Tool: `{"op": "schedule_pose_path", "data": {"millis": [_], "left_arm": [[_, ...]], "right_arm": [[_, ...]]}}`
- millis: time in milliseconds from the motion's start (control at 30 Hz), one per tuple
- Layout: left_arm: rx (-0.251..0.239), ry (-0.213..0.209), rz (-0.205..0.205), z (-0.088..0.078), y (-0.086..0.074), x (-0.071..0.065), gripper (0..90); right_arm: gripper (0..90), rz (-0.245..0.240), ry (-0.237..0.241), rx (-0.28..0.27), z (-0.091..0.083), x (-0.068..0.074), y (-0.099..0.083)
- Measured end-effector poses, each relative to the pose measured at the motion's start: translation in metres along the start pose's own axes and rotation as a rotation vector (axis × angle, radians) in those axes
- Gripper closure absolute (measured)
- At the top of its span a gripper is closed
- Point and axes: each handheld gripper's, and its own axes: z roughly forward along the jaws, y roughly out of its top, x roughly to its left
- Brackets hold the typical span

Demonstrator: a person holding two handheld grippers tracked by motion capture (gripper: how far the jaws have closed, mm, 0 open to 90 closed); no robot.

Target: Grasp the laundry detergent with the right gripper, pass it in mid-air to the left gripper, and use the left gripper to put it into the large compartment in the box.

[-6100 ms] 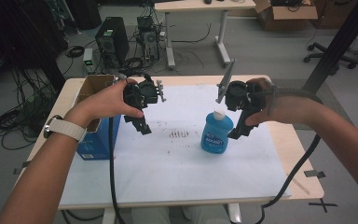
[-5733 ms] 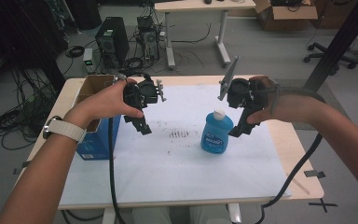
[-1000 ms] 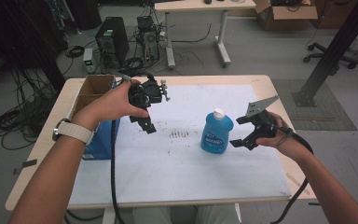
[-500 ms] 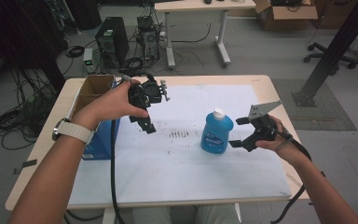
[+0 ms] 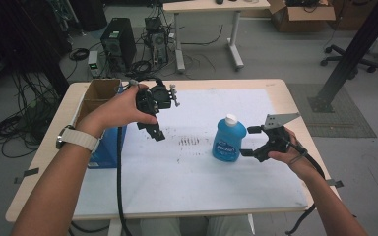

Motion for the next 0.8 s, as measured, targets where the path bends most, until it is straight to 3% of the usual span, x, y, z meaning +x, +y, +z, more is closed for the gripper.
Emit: {"op": "schedule_pose_path", "data": {"millis": [533, 633, 800], "left_arm": [[0.008, -0.004, -0.007, 0.0, -0.001, 0.001, 8.2], [0.009, -0.004, -0.007, 0.0, -0.001, 0.001, 8.4], [0.011, -0.003, -0.006, 0.0, -0.001, 0.001, 8.5]], "right_arm": [[3.5, 0.017, -0.012, -0.057, 0.006, 0.0, -0.015], [3.0, 0.003, -0.038, -0.064, 0.006, 0.002, -0.016], [2.4, 0.012, -0.022, -0.082, 0.009, 0.003, -0.017]]}}
